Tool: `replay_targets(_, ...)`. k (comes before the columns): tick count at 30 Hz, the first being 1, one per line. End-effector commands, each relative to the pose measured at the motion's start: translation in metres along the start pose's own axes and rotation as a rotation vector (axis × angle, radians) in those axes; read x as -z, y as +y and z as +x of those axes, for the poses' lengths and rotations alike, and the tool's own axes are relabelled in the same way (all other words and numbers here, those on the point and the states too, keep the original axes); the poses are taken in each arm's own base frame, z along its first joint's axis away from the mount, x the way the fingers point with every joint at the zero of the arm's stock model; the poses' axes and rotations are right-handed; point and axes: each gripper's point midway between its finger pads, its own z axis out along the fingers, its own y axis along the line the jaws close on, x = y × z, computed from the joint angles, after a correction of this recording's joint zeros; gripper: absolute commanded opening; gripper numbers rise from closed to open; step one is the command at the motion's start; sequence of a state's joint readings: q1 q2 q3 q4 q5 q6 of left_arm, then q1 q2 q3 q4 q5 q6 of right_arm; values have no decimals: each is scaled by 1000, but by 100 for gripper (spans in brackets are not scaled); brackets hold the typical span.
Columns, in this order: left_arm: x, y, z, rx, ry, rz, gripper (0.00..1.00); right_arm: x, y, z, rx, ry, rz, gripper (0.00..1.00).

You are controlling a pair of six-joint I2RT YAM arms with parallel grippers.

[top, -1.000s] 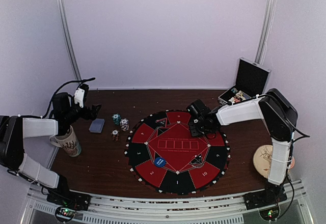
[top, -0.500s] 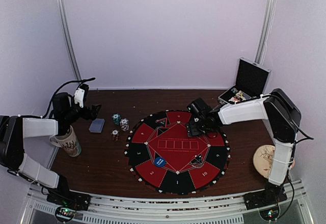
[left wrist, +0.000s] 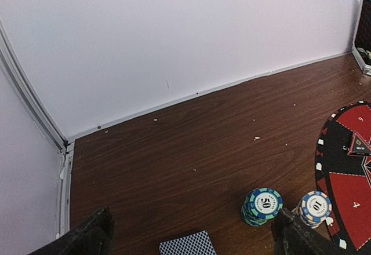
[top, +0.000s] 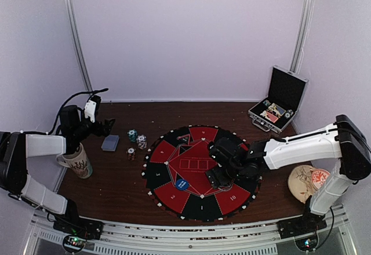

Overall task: Distribute texas hold em gaming equipment
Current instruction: Adjust the dealer button at position 10.

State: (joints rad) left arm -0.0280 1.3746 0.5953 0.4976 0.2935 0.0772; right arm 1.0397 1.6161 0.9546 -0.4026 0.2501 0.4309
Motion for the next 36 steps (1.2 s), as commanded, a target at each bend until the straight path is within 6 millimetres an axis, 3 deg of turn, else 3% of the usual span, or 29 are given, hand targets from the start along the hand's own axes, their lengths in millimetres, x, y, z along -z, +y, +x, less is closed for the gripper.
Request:
replay_targets(1,2,3,-22,-24,-55,-14,98,-1,-11,25,21,37,96,100)
replay_targets(18,-1,4,-19,-23,-47,-14,98,-17,-25,63,76,132,166,100)
replay_targets(36,-1,4,-18,-22,-43,-16,98,-10,-49,38,96,85,297,100)
